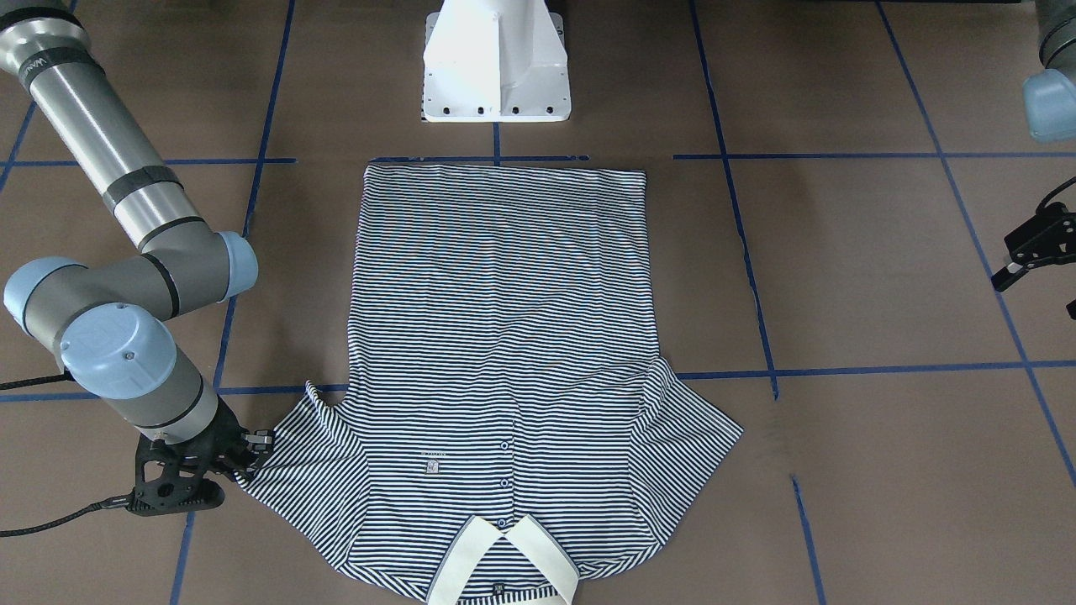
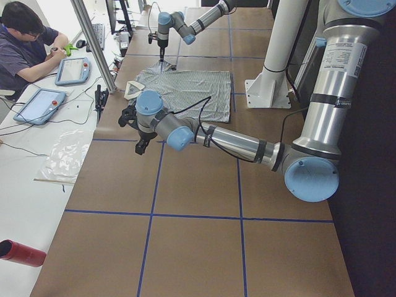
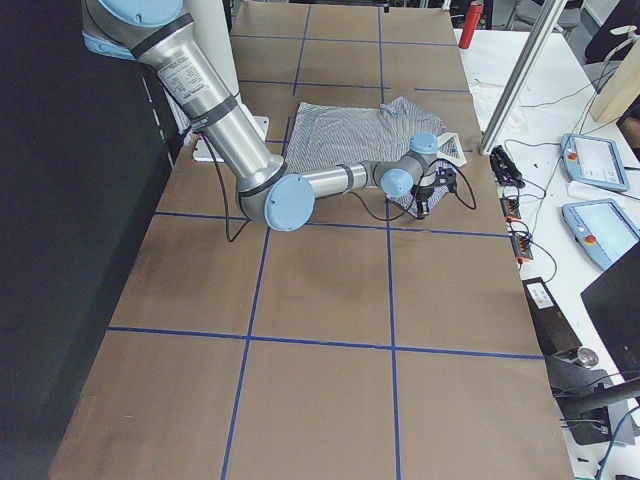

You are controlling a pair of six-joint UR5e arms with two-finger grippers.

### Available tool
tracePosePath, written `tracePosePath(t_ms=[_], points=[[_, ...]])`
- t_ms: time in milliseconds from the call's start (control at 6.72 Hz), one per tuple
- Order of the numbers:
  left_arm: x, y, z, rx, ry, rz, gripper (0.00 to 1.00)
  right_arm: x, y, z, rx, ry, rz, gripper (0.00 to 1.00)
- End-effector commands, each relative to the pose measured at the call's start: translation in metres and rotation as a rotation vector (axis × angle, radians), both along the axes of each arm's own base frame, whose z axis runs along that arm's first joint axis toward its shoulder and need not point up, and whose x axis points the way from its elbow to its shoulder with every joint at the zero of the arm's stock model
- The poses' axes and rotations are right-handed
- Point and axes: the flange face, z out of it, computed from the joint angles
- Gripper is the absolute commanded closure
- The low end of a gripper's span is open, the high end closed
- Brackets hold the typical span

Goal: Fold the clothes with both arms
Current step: 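Move the right gripper to the short sleeve nearest it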

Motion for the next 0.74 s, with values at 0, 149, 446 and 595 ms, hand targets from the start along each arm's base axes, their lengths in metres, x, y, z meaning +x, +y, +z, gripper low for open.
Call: tracePosePath(t_ms=[0, 149, 446, 595], points=[[0.0, -0.002, -0.003, 0.0, 0.001, -0.001, 0.0, 0.0, -0.002, -0.01, 0.018, -0.008, -0.004, 1.0], [0.0, -0.002, -0.004, 0.002, 0.001, -0.001, 0.0, 0.003, -0.002, -0.036, 0.051, -0.039, 0.0, 1.0], [0.0, -0.003, -0.005, 0.003, 0.001, -0.001, 0.0, 0.005, 0.009, -0.088, 0.102, -0.122, -0.029, 1.0], [0.001, -0.003, -0.004, 0.002, 0.0, 0.0, 0.0, -0.003, 0.01, -0.111, 0.127, -0.139, -0.037, 1.0]])
